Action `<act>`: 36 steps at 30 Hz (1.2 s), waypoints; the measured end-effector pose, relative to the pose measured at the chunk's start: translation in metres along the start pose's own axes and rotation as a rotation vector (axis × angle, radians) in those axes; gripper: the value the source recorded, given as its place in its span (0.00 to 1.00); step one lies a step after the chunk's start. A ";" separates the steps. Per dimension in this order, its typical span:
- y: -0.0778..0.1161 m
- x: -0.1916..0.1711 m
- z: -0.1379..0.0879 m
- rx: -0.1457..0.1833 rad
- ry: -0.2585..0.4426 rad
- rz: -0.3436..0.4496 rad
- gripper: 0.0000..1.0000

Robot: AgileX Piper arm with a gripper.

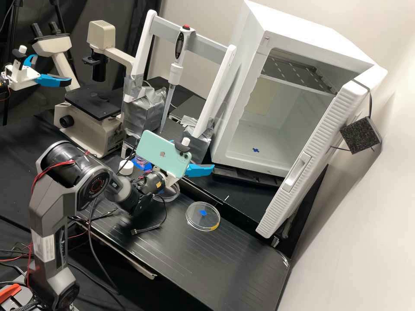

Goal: Use the pipette

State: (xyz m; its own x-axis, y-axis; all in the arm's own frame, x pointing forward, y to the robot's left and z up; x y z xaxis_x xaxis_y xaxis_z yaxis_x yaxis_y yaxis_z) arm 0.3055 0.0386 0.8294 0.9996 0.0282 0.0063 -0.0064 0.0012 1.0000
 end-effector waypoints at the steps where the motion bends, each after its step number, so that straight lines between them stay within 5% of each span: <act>1: 0.000 0.000 0.000 0.000 0.000 0.000 1.00; 15: 0.002 -0.017 0.000 0.005 0.007 0.003 1.00; 20: 0.010 -0.036 -0.011 0.027 0.084 0.042 1.00; 29: 0.041 -0.065 -0.062 0.018 0.279 0.138 1.00; 36: 0.057 -0.067 -0.112 0.007 0.400 0.125 1.00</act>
State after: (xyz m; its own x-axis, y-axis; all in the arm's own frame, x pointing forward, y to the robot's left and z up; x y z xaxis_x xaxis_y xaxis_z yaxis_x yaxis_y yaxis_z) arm 0.2352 0.1491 0.8854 0.9013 0.4138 0.1277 -0.1252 -0.0333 0.9916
